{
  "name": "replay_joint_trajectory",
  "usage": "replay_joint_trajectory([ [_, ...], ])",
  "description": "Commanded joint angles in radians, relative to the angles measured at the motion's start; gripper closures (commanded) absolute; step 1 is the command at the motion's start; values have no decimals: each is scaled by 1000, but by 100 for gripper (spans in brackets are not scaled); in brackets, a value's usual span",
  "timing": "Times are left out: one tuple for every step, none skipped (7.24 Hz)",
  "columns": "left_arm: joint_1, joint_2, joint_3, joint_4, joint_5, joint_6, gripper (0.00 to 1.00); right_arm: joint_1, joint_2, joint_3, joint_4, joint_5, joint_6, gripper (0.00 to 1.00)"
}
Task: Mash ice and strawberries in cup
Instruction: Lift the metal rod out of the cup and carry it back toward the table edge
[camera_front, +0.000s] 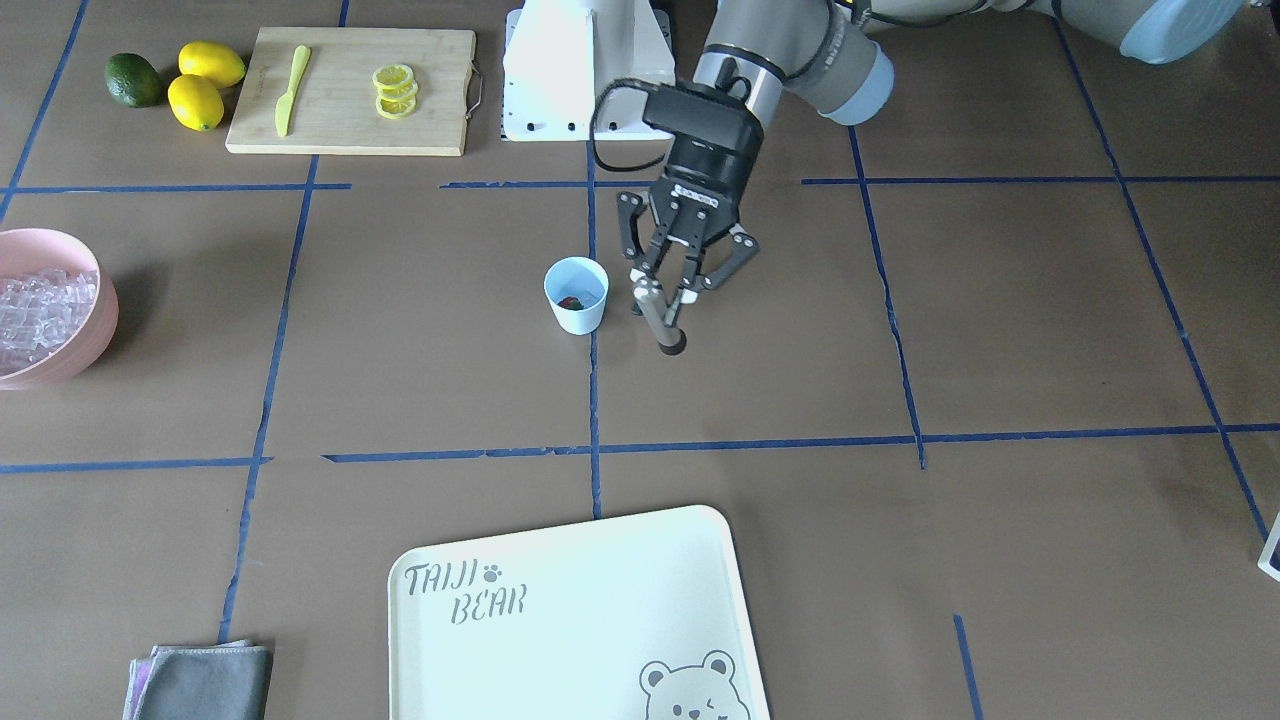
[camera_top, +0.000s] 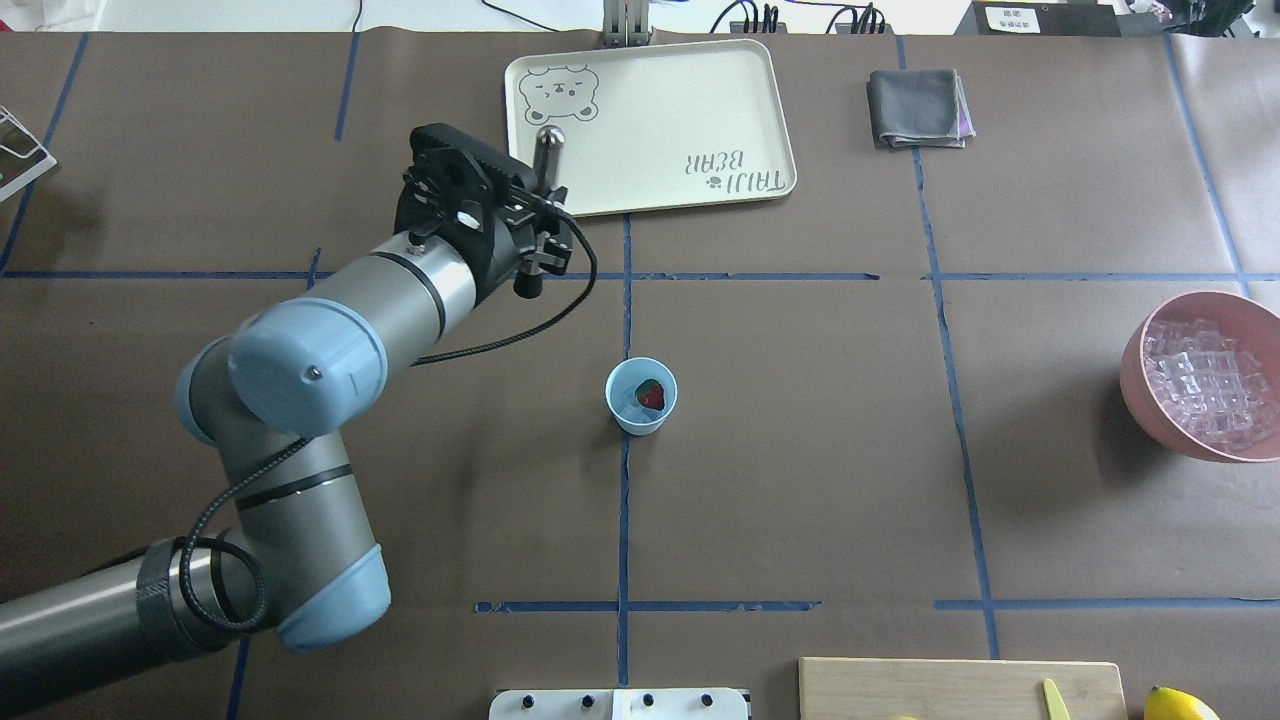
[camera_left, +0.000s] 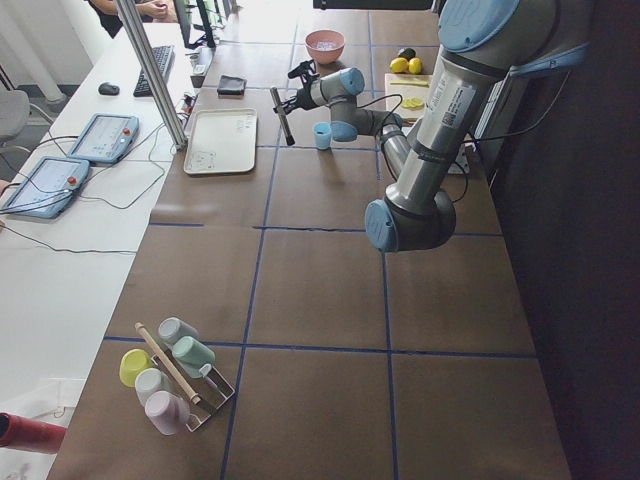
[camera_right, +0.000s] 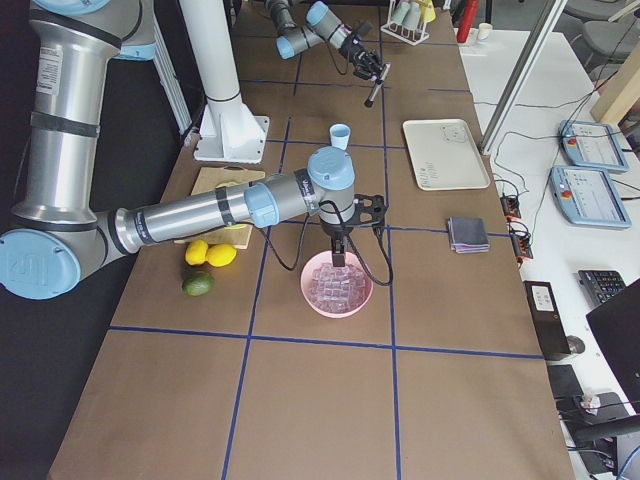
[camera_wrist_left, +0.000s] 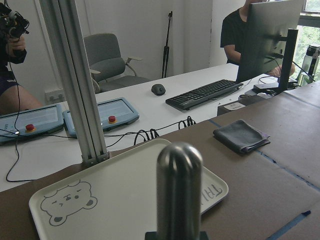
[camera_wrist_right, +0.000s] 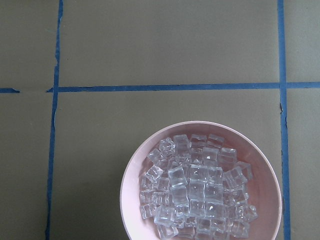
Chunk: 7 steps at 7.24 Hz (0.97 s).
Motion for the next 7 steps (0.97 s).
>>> replay_joint_trajectory([
  [-293,72,-42,315,-480,12,100,0,0,-2,0,-1,0,0],
  [-378,81,-41,410,-613,12,100,0,2,-2,0,-1,0,0],
  [-450,157,-36,478,-713,12,100,0,3,-4,0,-3,0,0],
  [-460,232,-42,518,-726,12,100,0,2,-5,0,-3,0,0],
  [-463,325,-55,568,-731,61,100,0,0,-5,0,-3,0,0],
  [-465,396,-59,639,-771,111,100,0,0,-5,0,-3,0,0],
  [-478,424,-41,667,-815,124,100,0,0,-7,0,-4,0,0],
])
